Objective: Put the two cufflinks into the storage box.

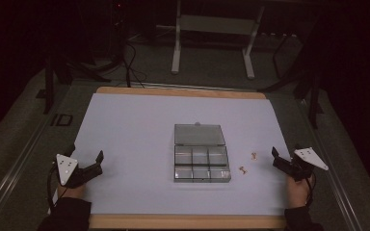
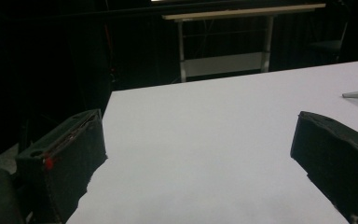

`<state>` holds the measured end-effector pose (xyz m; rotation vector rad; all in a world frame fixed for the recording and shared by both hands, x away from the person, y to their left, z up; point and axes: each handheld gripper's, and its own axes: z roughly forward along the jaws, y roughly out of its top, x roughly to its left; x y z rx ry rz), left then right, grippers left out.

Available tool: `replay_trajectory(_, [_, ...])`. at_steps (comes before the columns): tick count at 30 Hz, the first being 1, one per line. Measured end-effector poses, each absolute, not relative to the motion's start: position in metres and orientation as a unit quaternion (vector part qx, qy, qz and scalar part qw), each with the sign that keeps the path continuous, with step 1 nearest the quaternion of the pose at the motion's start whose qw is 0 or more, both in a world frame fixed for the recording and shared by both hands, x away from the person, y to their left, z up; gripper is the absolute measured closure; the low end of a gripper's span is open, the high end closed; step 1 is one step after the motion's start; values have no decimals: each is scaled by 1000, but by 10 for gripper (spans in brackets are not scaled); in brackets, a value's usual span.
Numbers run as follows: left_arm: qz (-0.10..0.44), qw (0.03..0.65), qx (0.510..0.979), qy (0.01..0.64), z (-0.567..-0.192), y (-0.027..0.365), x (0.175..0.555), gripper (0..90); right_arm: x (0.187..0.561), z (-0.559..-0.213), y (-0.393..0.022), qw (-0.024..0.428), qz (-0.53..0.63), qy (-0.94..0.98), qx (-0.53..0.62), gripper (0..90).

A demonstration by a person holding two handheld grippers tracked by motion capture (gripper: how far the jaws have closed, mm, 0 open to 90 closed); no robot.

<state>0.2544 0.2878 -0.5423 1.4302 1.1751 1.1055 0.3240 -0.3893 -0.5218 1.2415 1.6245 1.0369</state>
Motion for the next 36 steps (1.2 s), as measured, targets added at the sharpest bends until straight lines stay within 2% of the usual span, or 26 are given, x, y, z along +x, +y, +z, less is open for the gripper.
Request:
replay_trajectory(12, [442,478,588,480,-542,289,255,29,327,-518,-387,407,387,651,510,121])
replay_trajectory(15, [444,478,589,476,-542,289,255,28,329,-515,-387,392,373,656,525,125])
replay_trajectory(18, [442,479,590,477,-542,289,255,26,330,-509,-387,403,359,655,530,126])
replay_trajectory(21, [442,478,591,476,-542,289,255,26,332,-502,-387,385,354,656,544,138])
replay_trajectory(25, [443,477,592,475,-542,289,255,26,337,-495,-387,332,346,665,573,139])
replay_trajectory(32, [444,477,593,472,-542,288,255,26,338,-487,-388,318,324,667,591,142])
replay_trajectory(36, [445,478,594,471,-542,288,255,26,338,-481,-387,292,313,674,602,143])
